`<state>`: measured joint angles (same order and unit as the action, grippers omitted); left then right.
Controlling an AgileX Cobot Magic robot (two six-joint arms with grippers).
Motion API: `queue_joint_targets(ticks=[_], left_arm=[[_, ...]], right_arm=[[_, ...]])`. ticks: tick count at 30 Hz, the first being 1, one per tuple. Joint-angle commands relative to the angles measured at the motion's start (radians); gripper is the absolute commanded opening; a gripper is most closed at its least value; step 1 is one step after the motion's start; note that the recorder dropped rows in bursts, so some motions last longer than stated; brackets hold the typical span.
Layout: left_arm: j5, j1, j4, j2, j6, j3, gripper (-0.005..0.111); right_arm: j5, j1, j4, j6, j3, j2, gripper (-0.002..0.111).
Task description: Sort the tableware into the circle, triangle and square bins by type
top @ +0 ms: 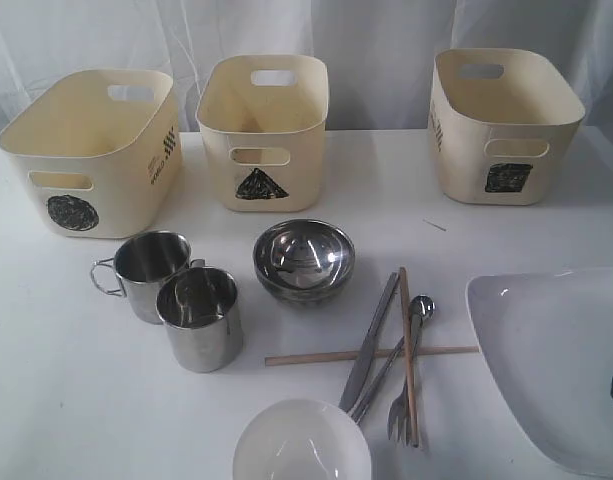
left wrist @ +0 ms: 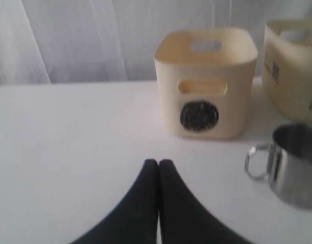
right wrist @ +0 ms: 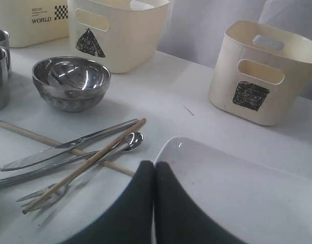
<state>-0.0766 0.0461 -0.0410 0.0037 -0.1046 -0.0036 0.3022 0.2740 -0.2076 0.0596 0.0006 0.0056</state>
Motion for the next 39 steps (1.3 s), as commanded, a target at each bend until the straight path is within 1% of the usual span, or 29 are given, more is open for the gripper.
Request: queue_joint_targets(ticks=[1,3,4,11,13,14,16,18,19,20,21,22,23,25,29,30,32,35,37,39], left_arm=[[-0.333,0.002,0.011,-0.004,-0.156,0.004,0.0],[-0.436,0.002,0.011,-0.004,-0.24,0.004,0.0],[-0.483,0.002,0.009,-0.004,-0.311,0.004,0.0],[-0.598,0.002,0.008,-0.004,-0.68,0.001,0.0],[-0.637,0.002,0.008,-0.004,-0.733,0.001,0.0],[-0.639,0.002,0.008,-0.004,-0.732,0.001,0.0],[-0.63,0.002,-0.005,-0.004,-0.796,0.001,0.0],[-0.544,0.002,-0.134,-0.004,-0.924,-0.027,0.0],[-0.415,0.002,-0.323,-0.004,-1.098,-0.081,0.0],[-0.333,0.002,-0.445,-0.004,-1.207,-0.12,0.0],[-0.211,0.002,-0.655,0.022,-1.377,-0.191,0.0],[-0.161,0.002,-0.81,0.07,-1.469,-0.251,0.0],[-0.157,0.002,-0.921,0.137,-1.538,-0.303,0.0],[-0.239,0.002,-1.134,0.321,-1.636,-0.399,0.0],[-0.385,0.002,-1.644,0.806,-1.861,-0.617,0.0],[-0.443,0.002,-1.703,0.921,-1.881,-0.677,0.0],[-0.525,0.002,-1.703,1.074,-1.864,-0.75,0.0],[-0.604,0.0,-1.703,1.241,-1.843,-0.835,0.0],[-0.611,-0.002,-1.703,1.315,-1.841,-0.878,0.0],[-0.587,-0.015,-1.703,1.371,-1.824,-0.918,0.0]], right_arm=[[-0.012,0.004,-0.002,0.002,-0.001,-0.006,0.0],[-0.012,0.004,-0.002,0.002,-0.001,-0.006,0.0],[-0.012,0.004,-0.002,0.002,-0.001,-0.006,0.0],[-0.012,0.004,-0.002,0.002,-0.001,-0.006,0.0],[-0.012,0.004,-0.002,0.002,-0.001,-0.006,0.0],[-0.012,0.004,-0.002,0.002,-0.001,-0.006,0.0],[-0.012,0.004,-0.002,0.002,-0.001,-0.006,0.0],[-0.012,0.004,-0.002,0.002,-0.001,-0.006,0.0],[-0.012,0.004,-0.002,0.002,-0.001,-0.006,0.0],[-0.012,0.004,-0.002,0.002,-0.001,-0.006,0.0],[-0.012,0.004,-0.002,0.002,-0.001,-0.006,0.0],[-0.012,0.004,-0.002,0.002,-0.001,-0.006,0.0],[-0.012,0.004,-0.002,0.002,-0.001,-0.006,0.0],[-0.012,0.004,-0.002,0.002,-0.001,-0.006,0.0],[-0.012,0.004,-0.002,0.002,-0.001,-0.006,0.0],[-0.012,0.004,-0.002,0.002,-0.001,-0.006,0.0],[-0.012,0.004,-0.002,0.002,-0.001,-0.006,0.0],[-0.012,0.004,-0.002,0.002,-0.001,-0.006,0.0],[-0.012,0.004,-0.002,0.002,-0.001,-0.006,0.0],[-0.012,0.004,-0.002,0.002,-0.001,-0.006,0.0]])
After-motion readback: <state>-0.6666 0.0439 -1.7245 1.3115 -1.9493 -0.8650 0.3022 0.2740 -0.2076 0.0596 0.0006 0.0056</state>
